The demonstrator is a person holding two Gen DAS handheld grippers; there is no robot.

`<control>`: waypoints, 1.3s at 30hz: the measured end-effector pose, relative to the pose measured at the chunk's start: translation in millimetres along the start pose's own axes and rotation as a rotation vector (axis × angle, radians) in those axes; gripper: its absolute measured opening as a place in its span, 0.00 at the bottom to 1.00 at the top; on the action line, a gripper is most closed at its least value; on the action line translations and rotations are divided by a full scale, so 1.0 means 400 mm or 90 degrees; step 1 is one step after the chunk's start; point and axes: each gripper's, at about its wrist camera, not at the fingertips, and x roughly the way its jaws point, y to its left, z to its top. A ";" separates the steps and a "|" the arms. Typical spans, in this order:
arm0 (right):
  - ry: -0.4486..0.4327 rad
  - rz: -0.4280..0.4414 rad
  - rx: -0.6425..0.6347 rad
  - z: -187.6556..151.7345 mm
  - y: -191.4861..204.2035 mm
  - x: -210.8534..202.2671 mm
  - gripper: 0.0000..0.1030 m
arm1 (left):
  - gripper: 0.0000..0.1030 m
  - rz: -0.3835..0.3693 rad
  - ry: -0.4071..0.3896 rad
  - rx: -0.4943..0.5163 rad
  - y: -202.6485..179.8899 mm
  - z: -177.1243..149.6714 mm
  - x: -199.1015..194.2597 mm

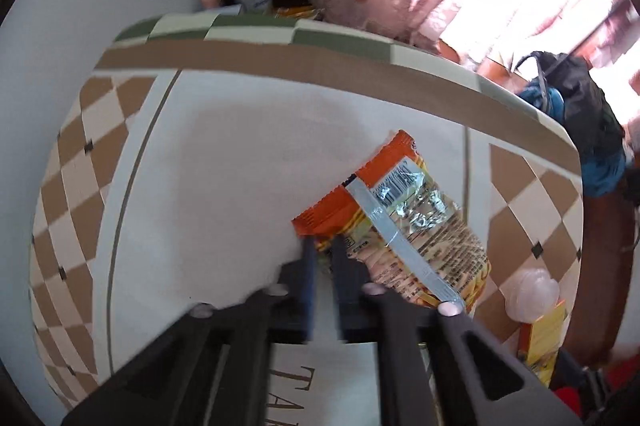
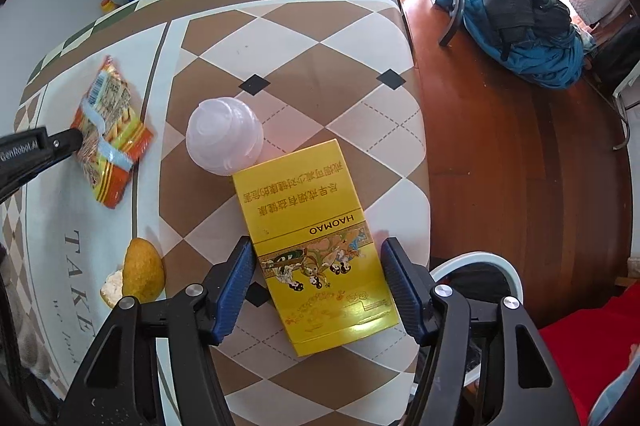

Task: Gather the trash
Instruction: 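Grasp the orange snack bag with the left gripper while the right grasps the yellow HAOMAO box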

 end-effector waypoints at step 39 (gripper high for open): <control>-0.037 0.026 0.062 0.009 -0.071 -0.044 0.60 | 0.93 0.001 0.167 0.042 -0.089 0.089 0.089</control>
